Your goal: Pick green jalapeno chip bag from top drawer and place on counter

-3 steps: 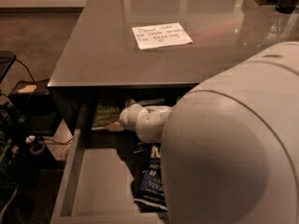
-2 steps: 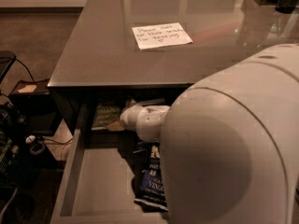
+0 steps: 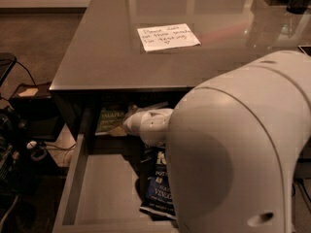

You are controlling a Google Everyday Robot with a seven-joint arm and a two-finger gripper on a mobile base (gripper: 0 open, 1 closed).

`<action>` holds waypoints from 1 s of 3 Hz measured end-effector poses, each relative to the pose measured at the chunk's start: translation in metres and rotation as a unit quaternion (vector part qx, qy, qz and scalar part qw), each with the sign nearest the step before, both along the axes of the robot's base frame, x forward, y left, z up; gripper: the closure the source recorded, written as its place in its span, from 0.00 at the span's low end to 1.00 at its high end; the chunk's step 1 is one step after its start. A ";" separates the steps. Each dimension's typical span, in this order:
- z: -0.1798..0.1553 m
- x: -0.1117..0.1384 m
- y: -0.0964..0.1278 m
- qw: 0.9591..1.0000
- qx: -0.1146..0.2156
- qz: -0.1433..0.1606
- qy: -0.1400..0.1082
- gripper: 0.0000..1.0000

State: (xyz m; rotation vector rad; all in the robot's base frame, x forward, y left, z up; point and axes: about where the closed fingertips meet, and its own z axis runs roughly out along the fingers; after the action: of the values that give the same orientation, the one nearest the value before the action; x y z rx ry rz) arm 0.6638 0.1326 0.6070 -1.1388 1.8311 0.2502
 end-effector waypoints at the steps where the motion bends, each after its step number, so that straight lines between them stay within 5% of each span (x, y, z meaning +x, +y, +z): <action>1: -0.008 0.001 0.004 1.000 0.002 0.004 0.012 0.23; 3: -0.015 0.000 0.007 1.000 0.008 0.006 0.028 0.65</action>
Offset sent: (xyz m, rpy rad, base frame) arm 0.0044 0.0033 -0.0213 0.0173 0.0727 0.0126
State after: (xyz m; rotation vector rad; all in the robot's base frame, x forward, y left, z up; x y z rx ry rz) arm 0.6637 0.1392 0.5918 -1.1418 1.8680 0.3058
